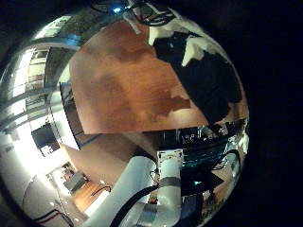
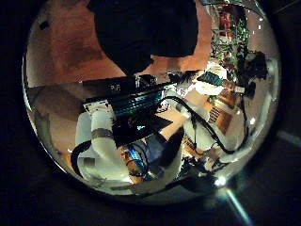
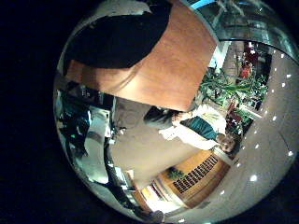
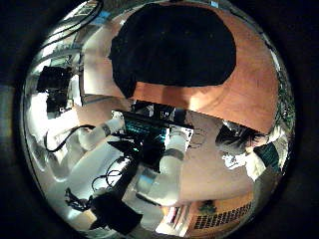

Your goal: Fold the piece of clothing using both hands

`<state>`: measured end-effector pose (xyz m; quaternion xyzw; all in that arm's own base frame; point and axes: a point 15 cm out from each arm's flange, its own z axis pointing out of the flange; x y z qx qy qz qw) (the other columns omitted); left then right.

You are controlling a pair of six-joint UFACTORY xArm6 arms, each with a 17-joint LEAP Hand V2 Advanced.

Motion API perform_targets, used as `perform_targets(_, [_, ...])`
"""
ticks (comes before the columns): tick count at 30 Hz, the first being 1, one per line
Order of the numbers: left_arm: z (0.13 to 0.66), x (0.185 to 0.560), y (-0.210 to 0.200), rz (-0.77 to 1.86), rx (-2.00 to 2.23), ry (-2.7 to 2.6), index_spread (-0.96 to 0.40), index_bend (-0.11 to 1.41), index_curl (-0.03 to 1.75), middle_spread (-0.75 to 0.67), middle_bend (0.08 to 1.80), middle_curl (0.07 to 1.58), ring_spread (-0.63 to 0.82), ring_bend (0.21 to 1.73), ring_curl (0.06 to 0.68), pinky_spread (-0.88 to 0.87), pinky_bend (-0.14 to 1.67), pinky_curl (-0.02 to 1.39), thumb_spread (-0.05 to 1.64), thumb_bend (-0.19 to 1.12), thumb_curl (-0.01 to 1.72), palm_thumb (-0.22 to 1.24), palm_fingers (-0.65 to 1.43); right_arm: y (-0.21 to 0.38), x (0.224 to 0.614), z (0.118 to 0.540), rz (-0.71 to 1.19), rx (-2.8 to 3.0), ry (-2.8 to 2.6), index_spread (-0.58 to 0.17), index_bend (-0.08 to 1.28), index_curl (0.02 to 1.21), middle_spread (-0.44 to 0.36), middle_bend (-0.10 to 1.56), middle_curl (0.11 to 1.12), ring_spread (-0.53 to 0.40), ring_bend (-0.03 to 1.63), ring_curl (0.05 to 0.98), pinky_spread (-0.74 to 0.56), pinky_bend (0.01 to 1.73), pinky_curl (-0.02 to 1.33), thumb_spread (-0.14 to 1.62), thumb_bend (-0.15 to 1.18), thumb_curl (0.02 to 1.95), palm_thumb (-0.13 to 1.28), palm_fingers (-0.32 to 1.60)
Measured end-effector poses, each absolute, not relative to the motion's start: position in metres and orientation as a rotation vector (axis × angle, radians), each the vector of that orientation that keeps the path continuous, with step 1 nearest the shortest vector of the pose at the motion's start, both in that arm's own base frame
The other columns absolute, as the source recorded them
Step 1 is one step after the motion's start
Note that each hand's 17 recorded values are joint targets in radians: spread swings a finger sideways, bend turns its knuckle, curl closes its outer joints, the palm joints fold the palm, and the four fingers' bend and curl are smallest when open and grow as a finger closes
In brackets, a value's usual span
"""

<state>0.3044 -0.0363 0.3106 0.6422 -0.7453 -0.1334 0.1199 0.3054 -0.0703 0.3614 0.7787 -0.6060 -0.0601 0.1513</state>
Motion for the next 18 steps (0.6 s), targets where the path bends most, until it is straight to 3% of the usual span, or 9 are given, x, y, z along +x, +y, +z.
perform_targets(18, [0.288, 0.29, -0.079, -0.411, 1.738, -2.272, 0.0, 0.16, 0.31, 0.3, 0.19, 0.34, 0.36, 0.74, 0.193, 0.44, 0.44, 0.33, 1.04, -0.02, 0.25, 0.03, 0.05, -0.089, 0.302, 0.356, -0.203, 2.193, -1.771, -0.36, 0.15, 0.27, 0.012, 0.23, 0.35, 0.159, 0.51, 0.219, 0.33, 0.58, 0.2, 1.14, -0.02, 0.21, 0.0, 0.09])
